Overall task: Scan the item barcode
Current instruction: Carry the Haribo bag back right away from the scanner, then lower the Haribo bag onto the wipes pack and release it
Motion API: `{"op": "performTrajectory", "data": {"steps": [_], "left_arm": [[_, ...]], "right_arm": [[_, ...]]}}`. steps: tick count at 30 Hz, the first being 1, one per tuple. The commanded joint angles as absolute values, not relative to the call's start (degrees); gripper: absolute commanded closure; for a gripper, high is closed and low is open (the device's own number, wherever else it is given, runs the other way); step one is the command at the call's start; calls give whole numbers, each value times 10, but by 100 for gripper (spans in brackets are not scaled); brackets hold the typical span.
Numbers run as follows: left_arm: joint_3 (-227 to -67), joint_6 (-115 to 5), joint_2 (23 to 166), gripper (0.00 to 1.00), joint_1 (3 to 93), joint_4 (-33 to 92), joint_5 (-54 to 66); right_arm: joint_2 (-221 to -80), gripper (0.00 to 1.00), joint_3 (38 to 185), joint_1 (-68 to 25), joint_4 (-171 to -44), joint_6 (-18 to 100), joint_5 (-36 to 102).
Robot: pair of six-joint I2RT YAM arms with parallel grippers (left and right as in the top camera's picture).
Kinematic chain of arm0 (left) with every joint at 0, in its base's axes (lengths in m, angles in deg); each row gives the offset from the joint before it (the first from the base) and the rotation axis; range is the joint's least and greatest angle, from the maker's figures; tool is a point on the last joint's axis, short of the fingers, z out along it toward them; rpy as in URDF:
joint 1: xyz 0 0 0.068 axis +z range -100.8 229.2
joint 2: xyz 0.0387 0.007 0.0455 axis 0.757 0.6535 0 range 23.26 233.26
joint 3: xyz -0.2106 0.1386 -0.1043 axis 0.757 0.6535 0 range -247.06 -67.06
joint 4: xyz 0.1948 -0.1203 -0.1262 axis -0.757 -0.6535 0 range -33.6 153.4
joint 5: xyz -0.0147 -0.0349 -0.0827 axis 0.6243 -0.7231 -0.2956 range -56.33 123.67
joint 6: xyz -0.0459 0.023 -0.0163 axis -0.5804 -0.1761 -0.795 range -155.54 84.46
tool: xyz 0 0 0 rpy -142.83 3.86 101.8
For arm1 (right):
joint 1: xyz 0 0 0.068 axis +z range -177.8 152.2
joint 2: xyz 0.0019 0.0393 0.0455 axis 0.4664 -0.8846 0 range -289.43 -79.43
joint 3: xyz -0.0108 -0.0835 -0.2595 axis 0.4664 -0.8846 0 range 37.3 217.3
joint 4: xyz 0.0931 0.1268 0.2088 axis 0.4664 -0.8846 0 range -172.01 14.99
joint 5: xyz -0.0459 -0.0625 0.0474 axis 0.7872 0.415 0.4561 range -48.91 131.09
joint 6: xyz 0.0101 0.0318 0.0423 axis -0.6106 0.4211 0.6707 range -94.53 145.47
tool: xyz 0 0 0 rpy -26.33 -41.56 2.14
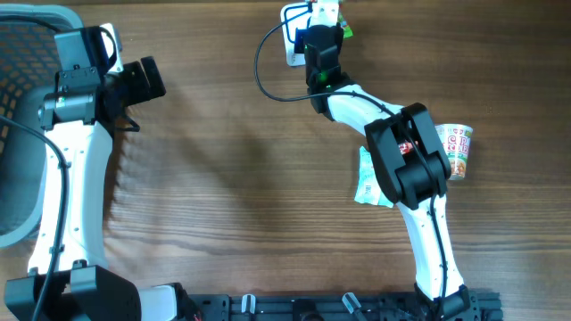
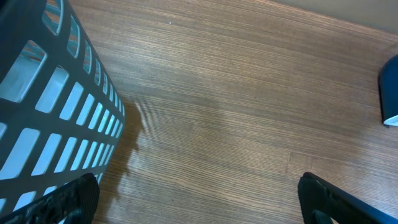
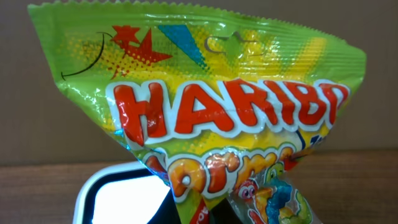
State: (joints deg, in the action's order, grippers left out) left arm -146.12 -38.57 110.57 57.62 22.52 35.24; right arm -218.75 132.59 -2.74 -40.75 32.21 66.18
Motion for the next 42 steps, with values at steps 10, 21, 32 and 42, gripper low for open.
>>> {"op": "performTrajectory", "data": {"steps": [10, 21, 32, 42], "left_arm": [[-1466, -377, 1100, 0, 581, 226, 348], [-1466, -377, 1100, 0, 581, 226, 348], [-1466, -377, 1100, 0, 581, 226, 348], [-1466, -377, 1100, 0, 581, 226, 348]], "right_arm": [[-1922, 95, 1338, -23, -696, 272, 631], [-1796, 95, 1310, -71, -1343, 440, 600], [-1796, 90, 1124, -120, -1367, 450, 573], [-1796, 1, 1122, -120, -1354, 437, 556]]}}
